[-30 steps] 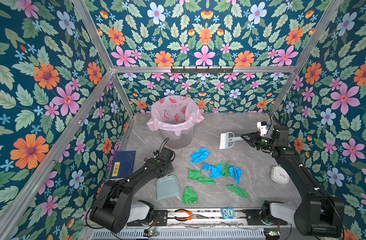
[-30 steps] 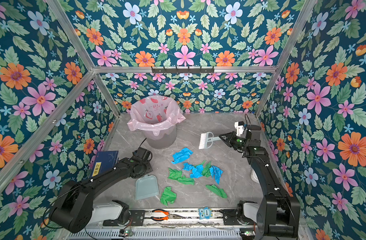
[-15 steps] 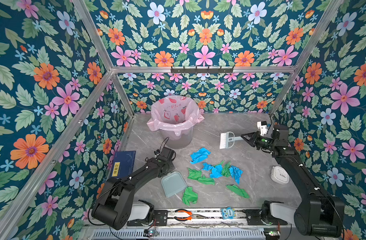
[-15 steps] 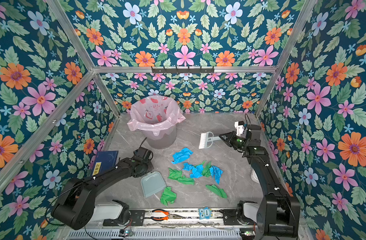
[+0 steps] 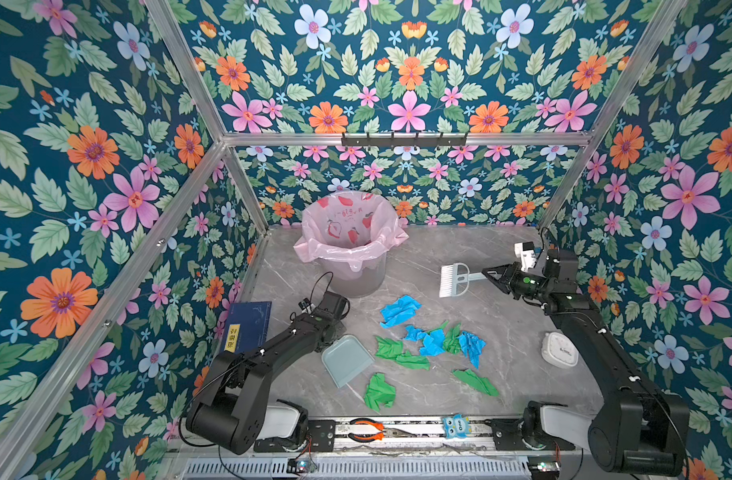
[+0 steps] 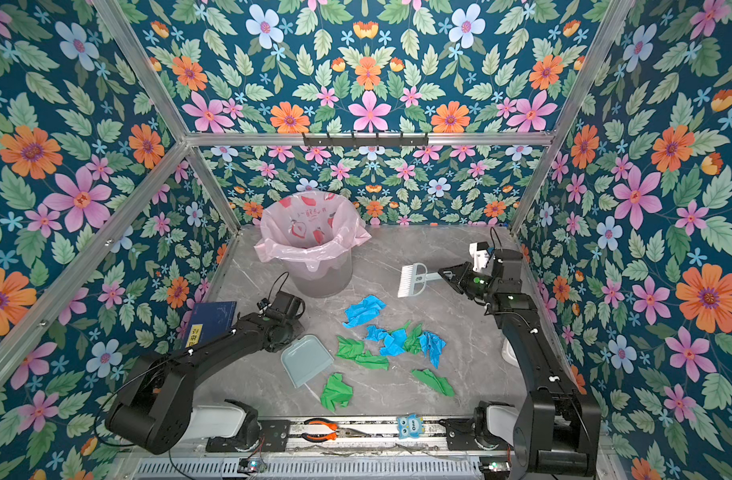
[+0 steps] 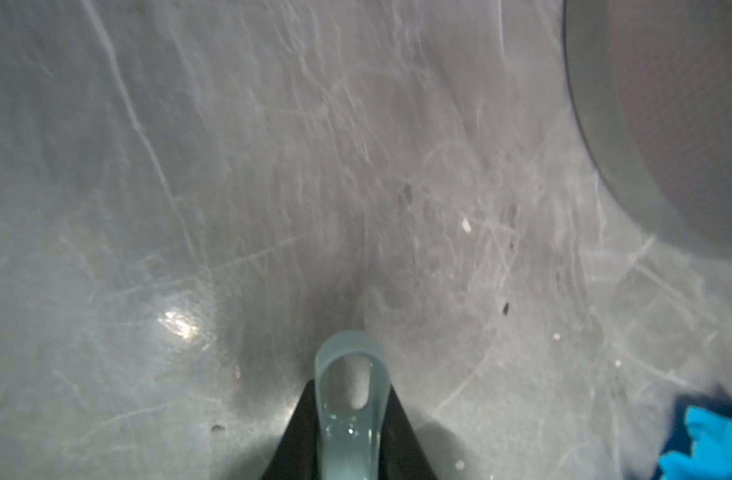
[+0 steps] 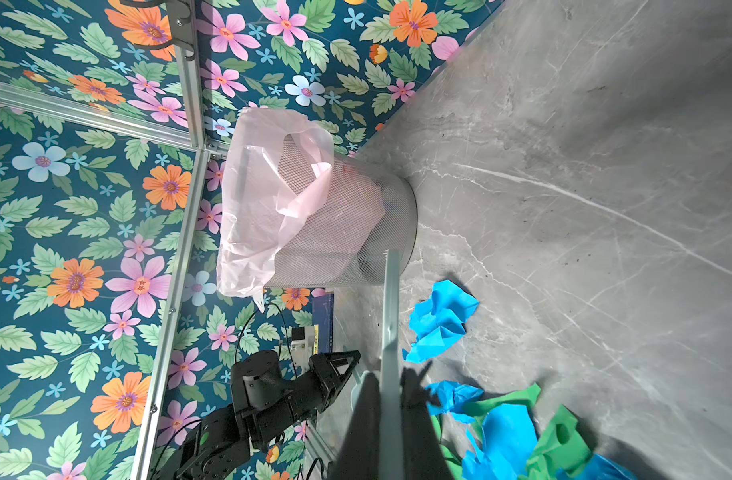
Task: Sweep away the paper scraps from the table
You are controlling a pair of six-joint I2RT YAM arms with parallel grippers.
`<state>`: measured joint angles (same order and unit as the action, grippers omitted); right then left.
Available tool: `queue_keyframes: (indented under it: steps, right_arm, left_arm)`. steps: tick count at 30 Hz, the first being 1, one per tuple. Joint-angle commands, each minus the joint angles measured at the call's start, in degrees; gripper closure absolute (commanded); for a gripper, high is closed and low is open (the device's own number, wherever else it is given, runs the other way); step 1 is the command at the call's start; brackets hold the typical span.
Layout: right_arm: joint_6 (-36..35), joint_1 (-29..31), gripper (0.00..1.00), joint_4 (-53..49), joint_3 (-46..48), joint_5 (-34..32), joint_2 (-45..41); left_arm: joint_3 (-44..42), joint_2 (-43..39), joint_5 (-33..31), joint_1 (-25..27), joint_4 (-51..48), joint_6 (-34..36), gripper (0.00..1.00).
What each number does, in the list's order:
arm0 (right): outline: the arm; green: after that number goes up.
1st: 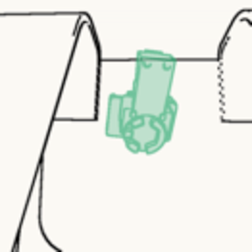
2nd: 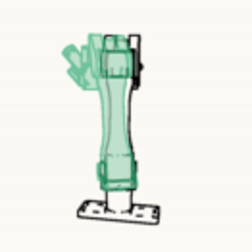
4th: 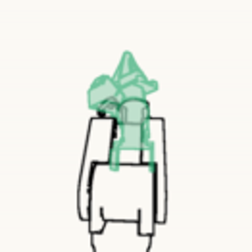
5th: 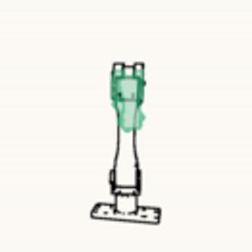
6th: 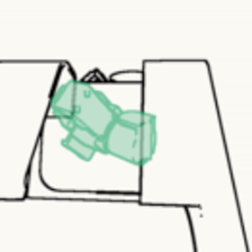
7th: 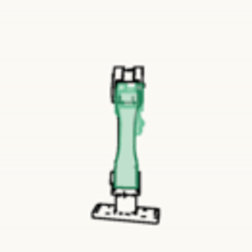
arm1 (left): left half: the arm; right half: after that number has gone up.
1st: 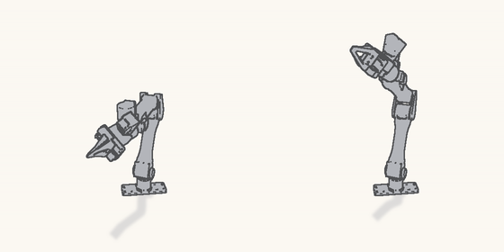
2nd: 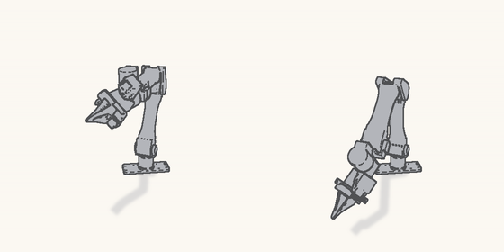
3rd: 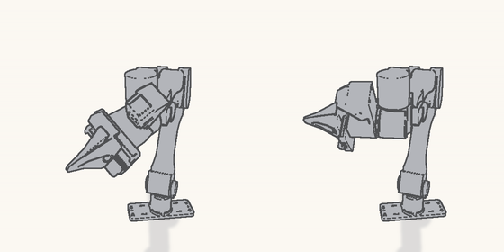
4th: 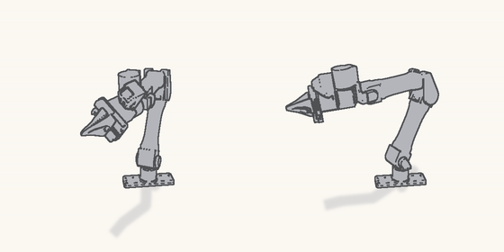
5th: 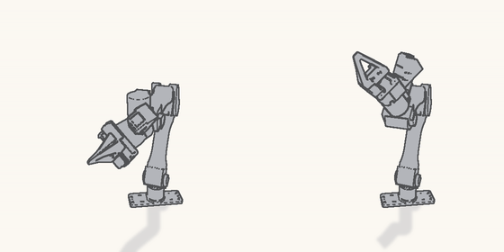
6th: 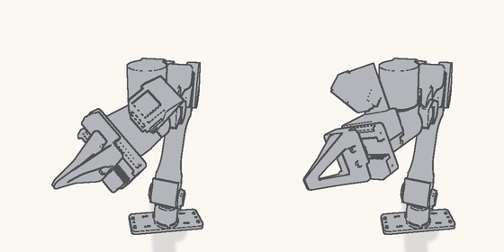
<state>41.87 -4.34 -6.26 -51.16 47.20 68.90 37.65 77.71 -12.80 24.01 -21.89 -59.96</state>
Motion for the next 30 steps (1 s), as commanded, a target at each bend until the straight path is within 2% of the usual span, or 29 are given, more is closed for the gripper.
queue_keyframes:
  steps: [1,6,10,17,19,21,23,25,30]
  right_arm:
    - [0.10,0.03,1.00,0.54,-0.27,0.17,-0.44]
    - [0.16,0.03,1.00,0.55,-0.44,0.20,-0.57]
    - [0.30,-0.06,1.00,0.69,-0.43,0.28,-0.84]
    - [0.25,-0.06,1.00,1.07,0.07,0.51,-1.05]
    - [0.46,-0.06,1.00,1.38,0.18,0.74,-0.96]
    - [0.41,-0.06,1.00,1.50,0.18,0.79,-0.87]
    - [0.42,-0.06,1.00,1.56,0.18,1.02,-0.85]
    - [0.48,-0.06,1.00,1.52,0.18,0.94,-0.92]
    - [0.41,-0.04,1.00,1.54,0.27,0.93,-0.81]
  left_arm:
    - [1.48,0.13,-5.33,-0.27,-0.44,-5.30,1.00]
    - [2.24,-0.06,-8.10,-1.11,0.62,-11.23,1.00]
    - [0.62,0.19,-7.89,-2.78,2.75,-17.44,1.00]
    - [-4.74,-5.39,-10.13,-2.82,5.67,-30.20,0.98]
    - [-5.29,-7.58,-11.82,-2.70,5.92,-31.57,0.90]
    - [-5.09,-9.40,-13.42,-2.74,5.15,-32.12,0.86]
    - [-4.58,-10.37,-14.11,-2.82,4.29,-32.64,0.70]
    - [-3.91,-10.48,-14.71,-2.78,3.61,-32.72,0.60]
    - [-4.84,-8.65,-12.97,-2.76,5.42,-34.32,0.56]
